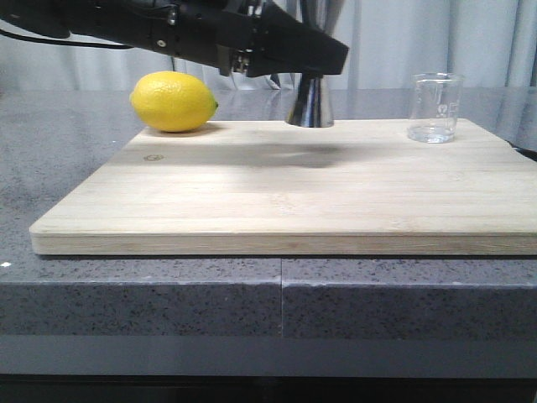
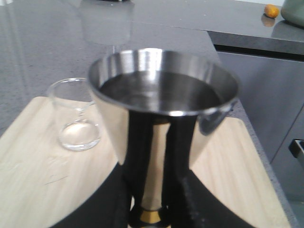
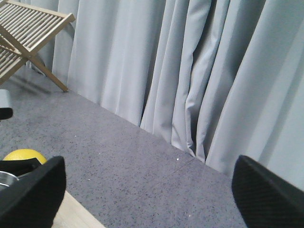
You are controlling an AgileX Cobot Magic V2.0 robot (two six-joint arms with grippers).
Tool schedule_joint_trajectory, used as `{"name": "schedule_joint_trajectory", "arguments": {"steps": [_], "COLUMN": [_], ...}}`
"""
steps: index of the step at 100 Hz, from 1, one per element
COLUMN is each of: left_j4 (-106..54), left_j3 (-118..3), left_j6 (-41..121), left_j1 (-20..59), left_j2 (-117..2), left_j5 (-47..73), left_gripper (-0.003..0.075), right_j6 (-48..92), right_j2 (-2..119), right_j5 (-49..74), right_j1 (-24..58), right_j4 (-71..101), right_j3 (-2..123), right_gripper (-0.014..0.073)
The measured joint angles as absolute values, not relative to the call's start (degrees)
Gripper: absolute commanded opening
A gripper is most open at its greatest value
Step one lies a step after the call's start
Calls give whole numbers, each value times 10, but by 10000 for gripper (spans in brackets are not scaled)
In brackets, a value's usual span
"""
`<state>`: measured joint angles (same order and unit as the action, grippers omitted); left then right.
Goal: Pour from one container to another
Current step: 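Lower the filled jigger onto the board with the left gripper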
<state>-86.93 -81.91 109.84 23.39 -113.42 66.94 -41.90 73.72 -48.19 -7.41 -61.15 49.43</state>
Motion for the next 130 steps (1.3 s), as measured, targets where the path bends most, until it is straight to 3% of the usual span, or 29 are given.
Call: {"name": "schedule_joint_trajectory", "arguments": {"steps": [40,130], "left_j4": [-880,-933], "left_j3": [-813,-739], "left_j6": [1123,1205], "left_j1": [196,196], "left_j2": [-1134,-1134], "left_j5": [669,666], "left_gripper": [-21,-21], "right_j6": [-443,-447], "right_j2": [704,704], "right_j5": [-463,-462], "right_j1": [-74,-74], "right_j4": [-612,-612], "right_j3": [493,493], "right_gripper": [643,642]}}
